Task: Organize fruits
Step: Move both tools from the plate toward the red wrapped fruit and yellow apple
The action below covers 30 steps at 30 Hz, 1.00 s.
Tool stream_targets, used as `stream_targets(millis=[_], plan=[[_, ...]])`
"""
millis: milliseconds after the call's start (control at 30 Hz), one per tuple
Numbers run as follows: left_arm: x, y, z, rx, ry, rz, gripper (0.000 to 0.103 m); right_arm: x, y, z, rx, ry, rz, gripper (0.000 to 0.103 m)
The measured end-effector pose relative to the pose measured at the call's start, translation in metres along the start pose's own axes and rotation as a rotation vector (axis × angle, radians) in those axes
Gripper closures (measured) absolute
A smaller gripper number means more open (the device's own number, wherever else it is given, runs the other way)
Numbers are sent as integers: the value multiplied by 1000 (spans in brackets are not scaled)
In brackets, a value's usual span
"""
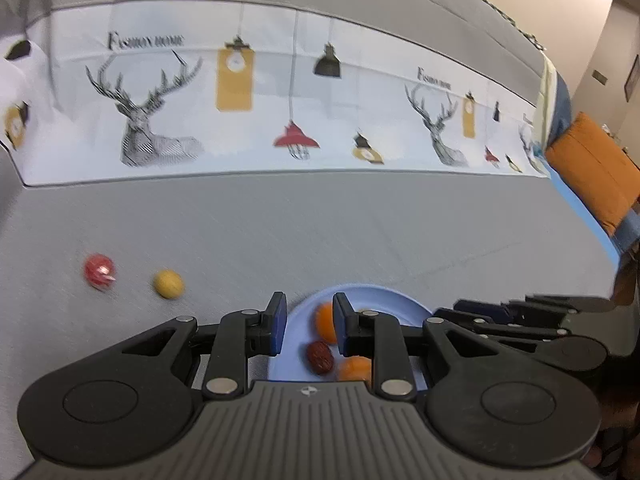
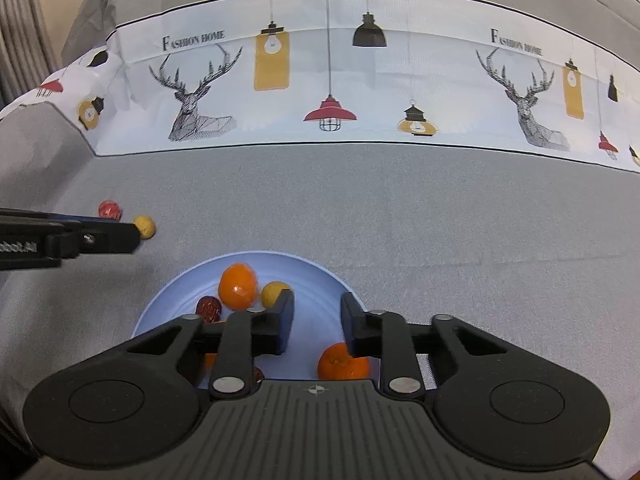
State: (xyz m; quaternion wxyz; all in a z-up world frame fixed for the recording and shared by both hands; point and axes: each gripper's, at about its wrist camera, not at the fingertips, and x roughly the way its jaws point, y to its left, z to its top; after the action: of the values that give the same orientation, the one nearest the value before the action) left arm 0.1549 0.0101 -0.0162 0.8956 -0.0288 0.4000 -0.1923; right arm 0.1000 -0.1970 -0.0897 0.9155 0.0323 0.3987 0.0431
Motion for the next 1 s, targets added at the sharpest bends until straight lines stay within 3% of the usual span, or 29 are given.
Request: stream_targets(millis=[200, 333, 433, 500, 567, 667, 767, 900, 1000], plan=[[-7, 37, 49, -142, 25, 97, 76, -3, 5, 8, 20, -43, 17, 86], [-10, 70, 83, -225, -66, 111, 76, -2, 9, 10, 23, -45, 28, 86], [-6, 107, 69, -318, -135, 110, 76, 1, 14, 8, 15, -34, 35, 86], [9, 134, 56, -449, -35, 140, 76, 2, 18, 7, 4, -29, 40, 86], [15, 156, 56, -537, -11, 153, 76, 4, 23, 8, -6, -26, 51, 86], [19, 172, 63, -539, -6, 209, 73, 5, 29, 12, -1, -31, 78, 86], [35, 180, 62, -551, 65, 230, 70, 7, 39, 15, 10, -29, 117, 85], [49, 179, 63, -528, 100, 258, 53, 11, 59, 16, 2, -19, 171, 83], [55, 179, 57, -529, 112, 273, 53, 19, 78, 21, -10, -9, 199, 62]])
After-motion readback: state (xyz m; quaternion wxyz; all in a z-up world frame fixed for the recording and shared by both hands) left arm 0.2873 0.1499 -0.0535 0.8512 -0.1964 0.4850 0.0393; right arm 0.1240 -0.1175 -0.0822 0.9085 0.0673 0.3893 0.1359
